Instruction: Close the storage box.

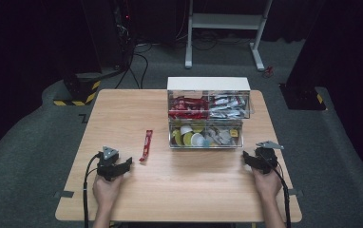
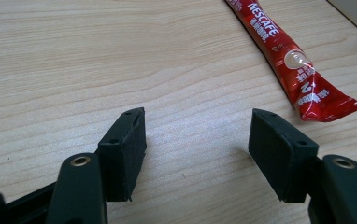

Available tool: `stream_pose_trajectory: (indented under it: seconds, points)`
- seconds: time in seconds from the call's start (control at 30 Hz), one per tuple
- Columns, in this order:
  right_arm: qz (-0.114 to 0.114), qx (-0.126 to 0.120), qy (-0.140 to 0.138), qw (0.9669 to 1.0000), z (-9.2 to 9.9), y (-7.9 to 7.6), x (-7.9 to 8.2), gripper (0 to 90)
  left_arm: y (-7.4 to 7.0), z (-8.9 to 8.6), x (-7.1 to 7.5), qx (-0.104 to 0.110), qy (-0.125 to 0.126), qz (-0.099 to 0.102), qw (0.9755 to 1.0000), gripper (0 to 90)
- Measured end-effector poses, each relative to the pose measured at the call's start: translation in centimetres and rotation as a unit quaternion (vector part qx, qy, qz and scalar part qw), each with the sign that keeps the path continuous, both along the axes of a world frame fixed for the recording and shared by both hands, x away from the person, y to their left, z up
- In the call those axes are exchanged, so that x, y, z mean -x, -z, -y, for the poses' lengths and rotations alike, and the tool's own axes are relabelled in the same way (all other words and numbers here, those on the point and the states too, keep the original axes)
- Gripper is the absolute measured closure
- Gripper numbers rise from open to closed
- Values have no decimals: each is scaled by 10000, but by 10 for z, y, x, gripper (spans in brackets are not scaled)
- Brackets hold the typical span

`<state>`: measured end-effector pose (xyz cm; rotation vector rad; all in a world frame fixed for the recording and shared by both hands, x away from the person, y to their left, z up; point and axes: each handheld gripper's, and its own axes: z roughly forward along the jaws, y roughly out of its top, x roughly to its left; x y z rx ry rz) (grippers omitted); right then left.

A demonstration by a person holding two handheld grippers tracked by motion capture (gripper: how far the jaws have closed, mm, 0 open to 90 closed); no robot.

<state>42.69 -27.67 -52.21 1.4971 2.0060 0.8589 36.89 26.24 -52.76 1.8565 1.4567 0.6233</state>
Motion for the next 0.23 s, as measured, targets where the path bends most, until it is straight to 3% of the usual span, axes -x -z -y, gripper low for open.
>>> stream_pose_trajectory:
  seconds: [0.23]
  points:
    - [-2, -1, -3, 10000, 0, 0, 0, 359, 0, 1, 0, -16, -2, 17, 10000, 368]
